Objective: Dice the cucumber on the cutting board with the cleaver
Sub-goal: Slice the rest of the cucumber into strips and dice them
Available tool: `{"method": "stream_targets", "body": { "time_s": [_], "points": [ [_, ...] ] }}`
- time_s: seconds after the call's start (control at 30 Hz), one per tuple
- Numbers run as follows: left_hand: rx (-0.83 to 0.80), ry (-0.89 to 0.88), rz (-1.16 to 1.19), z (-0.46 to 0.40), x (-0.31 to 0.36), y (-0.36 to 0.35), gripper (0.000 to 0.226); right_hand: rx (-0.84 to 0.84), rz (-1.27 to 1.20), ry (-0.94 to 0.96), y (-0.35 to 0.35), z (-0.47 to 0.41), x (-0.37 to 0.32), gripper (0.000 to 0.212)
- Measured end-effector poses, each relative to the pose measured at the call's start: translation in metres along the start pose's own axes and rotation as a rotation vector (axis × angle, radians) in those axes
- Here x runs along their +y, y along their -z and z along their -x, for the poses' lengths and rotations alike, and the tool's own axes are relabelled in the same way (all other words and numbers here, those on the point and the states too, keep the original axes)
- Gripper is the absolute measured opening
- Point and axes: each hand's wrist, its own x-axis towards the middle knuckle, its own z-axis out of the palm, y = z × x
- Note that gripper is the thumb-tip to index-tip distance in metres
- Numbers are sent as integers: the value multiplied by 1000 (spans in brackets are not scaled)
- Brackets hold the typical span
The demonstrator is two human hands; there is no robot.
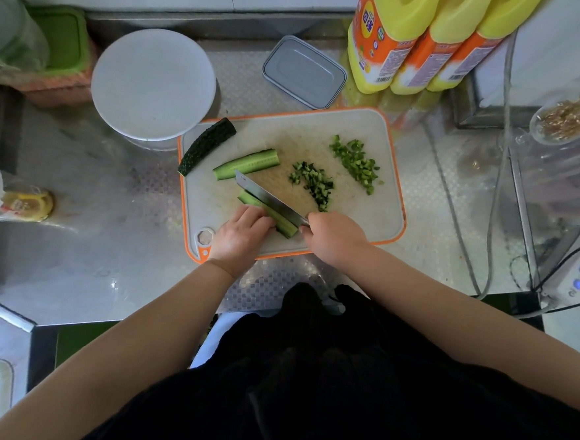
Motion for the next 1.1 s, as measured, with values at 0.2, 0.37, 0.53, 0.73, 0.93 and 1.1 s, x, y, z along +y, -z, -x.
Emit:
{"method": "stream_targets", "body": {
  "time_s": [0.2, 0.37, 0.53, 0.73, 0.93, 1.1],
  "points": [
    [-11, -6, -22, 2, -2, -4, 14, -13, -17, -2, -1, 2, -3, 27],
    [-6, 16, 0, 0, -3, -4, 9, 39, -32, -32, 5, 7, -5, 42],
    [26, 112, 37, -3, 7, -3, 22, 61, -1, -22, 5, 17, -11, 37],
    [53, 167, 74, -2, 8, -8, 18, 59, 53, 0, -3, 21, -13, 19],
    [70, 188, 110, -2, 11, -9, 17, 62, 121, -9, -7, 19, -16, 10],
    [82, 175, 125, -1, 10, -9, 15, -13, 140, -47, 1, 19, -24, 18]
  ]
}}
